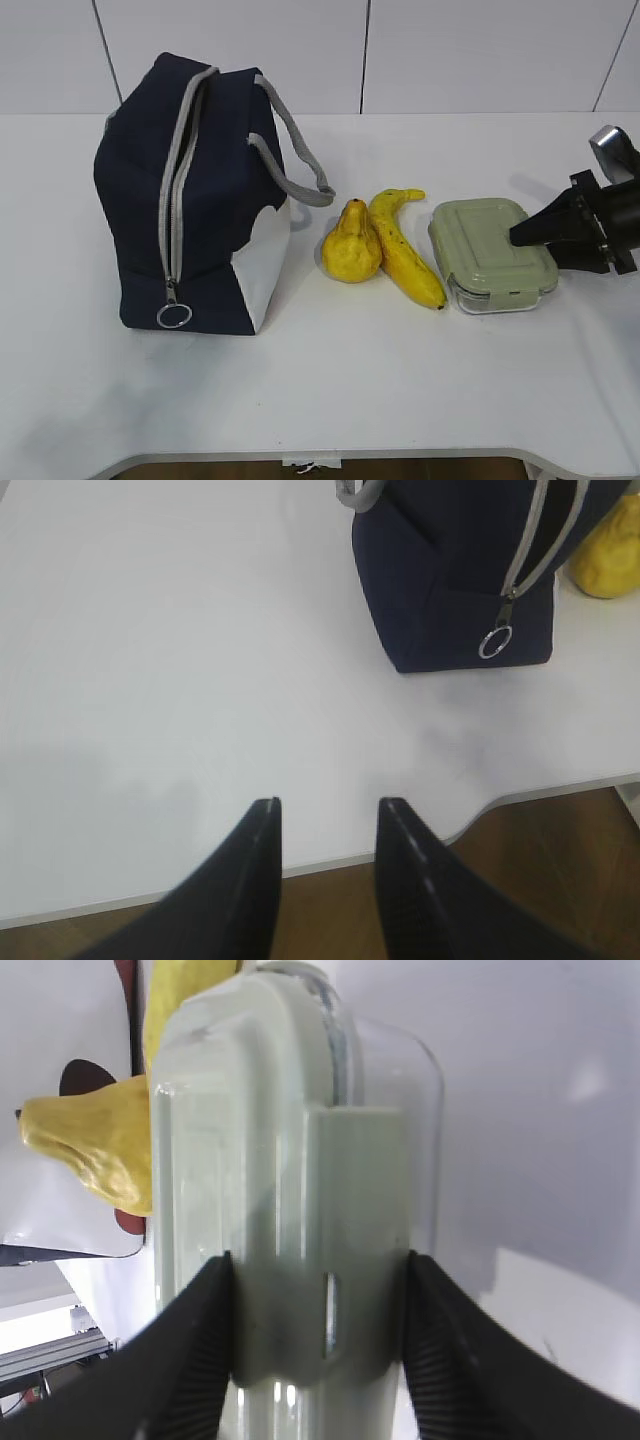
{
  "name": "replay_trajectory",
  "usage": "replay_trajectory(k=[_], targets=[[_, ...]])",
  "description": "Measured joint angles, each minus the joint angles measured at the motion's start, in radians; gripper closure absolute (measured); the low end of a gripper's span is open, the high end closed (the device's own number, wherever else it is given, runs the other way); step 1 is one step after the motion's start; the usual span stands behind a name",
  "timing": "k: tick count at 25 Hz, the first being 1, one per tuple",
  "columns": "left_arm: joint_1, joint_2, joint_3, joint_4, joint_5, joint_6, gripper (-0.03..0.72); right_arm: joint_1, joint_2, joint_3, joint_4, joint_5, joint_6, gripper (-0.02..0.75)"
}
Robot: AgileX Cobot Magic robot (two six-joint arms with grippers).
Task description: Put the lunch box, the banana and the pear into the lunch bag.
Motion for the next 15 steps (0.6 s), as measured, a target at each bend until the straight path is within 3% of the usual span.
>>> replay_trajectory(k=[15], targets=[[0.000,0.000,0.000,0.000,0.000,0.000,0.444,0.000,-0.054,0.000,-0.068,-0.017,0.120,0.368]])
